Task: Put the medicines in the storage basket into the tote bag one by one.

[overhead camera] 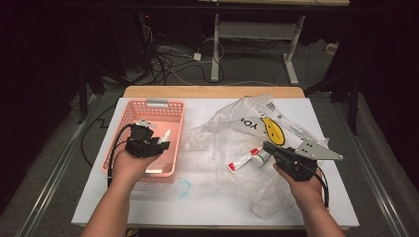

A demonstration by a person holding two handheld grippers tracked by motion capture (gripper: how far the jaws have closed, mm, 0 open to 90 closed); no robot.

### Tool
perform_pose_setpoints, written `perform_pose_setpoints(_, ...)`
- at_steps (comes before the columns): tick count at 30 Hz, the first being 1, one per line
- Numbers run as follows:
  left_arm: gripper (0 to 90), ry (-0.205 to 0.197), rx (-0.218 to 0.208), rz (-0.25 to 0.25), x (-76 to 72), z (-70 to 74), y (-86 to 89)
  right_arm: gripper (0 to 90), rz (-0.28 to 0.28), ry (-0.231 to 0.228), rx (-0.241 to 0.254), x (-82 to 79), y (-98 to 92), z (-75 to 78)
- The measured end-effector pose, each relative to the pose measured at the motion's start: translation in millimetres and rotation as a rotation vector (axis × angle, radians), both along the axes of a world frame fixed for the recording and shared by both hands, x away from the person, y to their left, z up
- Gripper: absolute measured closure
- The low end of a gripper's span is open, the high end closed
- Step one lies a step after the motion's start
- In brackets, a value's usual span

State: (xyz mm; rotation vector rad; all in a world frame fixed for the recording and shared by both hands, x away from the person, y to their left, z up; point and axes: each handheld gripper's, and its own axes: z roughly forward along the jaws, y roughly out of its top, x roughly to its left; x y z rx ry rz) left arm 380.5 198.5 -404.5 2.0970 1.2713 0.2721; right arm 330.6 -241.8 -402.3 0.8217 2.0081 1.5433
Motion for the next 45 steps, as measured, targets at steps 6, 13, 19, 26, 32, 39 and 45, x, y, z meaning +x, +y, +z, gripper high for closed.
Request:
perform_pose_setpoints(6,57.8,-0.046,-0.001,0.002,-12.6,-4.2,-1.5,90.0,0.003,0.001,-0.004,0.0,1.2,-0.6)
perform_pose_setpoints(13,57.9,-0.088,-0.081,-0.017,-28.0,-8.6,-0.9,90.0,-0.001,0.005,-0.007,0.2,0.6,-2.0)
perform_pose_setpoints(19,57.9,-0.118,-0.119,-0.029,-36.4,-11.2,-1.2,90.0,0.002,0.005,-0.009,-0.8,0.3,-2.6)
perform_pose_setpoints(26,57.9,-0.147,-0.138,-0.017,-42.8,-8.8,0.2,90.0,0.000,0.007,-0.016,-0.2,1.6,-3.3)
perform_pose_setpoints(32,57.9,-0.188,-0.145,-0.024,-54.0,0.4,-4.8,90.0,-0.003,0.004,-0.006,-0.8,-1.1,-2.3)
perform_pose_setpoints(39,57.9,-0.202,-0.174,-0.086,-60.7,6.7,-19.5,90.0,-0.003,0.001,0.000,-1.1,-2.4,-0.7)
perform_pose_setpoints(45,57.9,-0.198,-0.188,-0.133,-64.6,4.9,-32.9,90.0,-0.002,-0.001,-0.001,-0.5,-1.8,-0.8)
